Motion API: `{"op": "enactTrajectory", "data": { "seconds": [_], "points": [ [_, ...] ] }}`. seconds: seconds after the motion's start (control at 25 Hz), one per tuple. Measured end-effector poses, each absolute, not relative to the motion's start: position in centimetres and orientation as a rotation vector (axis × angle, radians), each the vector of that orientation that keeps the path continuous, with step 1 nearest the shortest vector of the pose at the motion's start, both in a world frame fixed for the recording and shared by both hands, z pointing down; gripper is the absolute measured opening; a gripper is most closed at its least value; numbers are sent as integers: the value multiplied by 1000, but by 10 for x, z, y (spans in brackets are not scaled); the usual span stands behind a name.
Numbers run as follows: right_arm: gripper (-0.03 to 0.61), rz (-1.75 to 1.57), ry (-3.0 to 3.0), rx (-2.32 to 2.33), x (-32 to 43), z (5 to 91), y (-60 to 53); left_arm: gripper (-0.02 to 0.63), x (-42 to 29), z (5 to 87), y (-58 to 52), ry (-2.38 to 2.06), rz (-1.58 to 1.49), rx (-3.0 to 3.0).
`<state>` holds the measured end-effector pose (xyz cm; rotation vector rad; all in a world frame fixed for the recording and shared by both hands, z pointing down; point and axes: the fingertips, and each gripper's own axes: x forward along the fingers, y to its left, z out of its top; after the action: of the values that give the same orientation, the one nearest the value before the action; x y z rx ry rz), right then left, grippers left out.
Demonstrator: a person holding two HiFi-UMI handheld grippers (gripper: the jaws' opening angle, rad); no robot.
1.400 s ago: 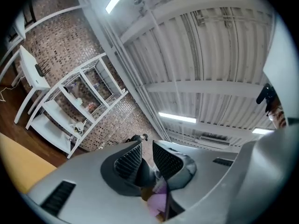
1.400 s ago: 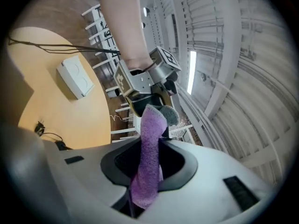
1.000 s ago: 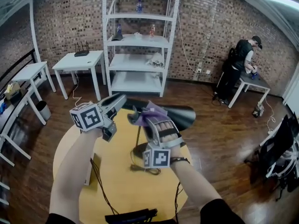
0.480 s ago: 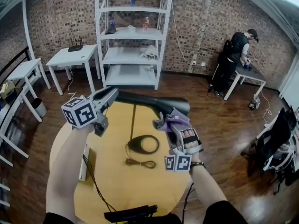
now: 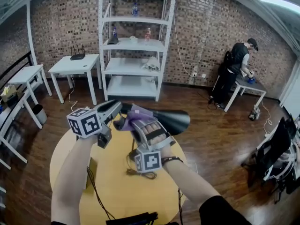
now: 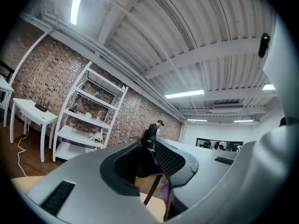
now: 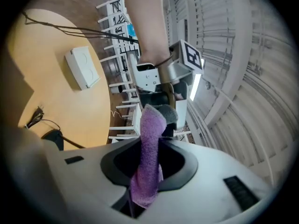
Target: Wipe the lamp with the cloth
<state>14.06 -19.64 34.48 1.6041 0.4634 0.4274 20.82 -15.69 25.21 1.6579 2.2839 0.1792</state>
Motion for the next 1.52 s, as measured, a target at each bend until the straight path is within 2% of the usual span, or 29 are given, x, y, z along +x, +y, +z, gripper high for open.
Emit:
{"op": "enactTrajectory", "data": {
  "seconds": [0.16,0.36,0.72,1.04,1.24,1.4,1.52],
  "points": [
    [94,429,455,1593,169,346,-200,84,206,258,-158,2272,190,1657],
    [94,433,458,1584,166,350,-198,84,205,253,-161,2273,189,1671],
    [94,646,513,1547,85,401,-146,84,206,252,-163,2268,169,1650],
    [94,665,566,1610,45,417,-140,84,206,250,-161,2283,154,1672],
    [94,655,493,2207,55,459,-170,84,208,251,-163,2256,161,1683],
    [93,276,593,2699,89,409,-197,84,206,255,-164,2257,158,1706],
    [92,304,460,3129,137,410,-199,84,207,254,-166,2255,167,1716]
  ]
}}
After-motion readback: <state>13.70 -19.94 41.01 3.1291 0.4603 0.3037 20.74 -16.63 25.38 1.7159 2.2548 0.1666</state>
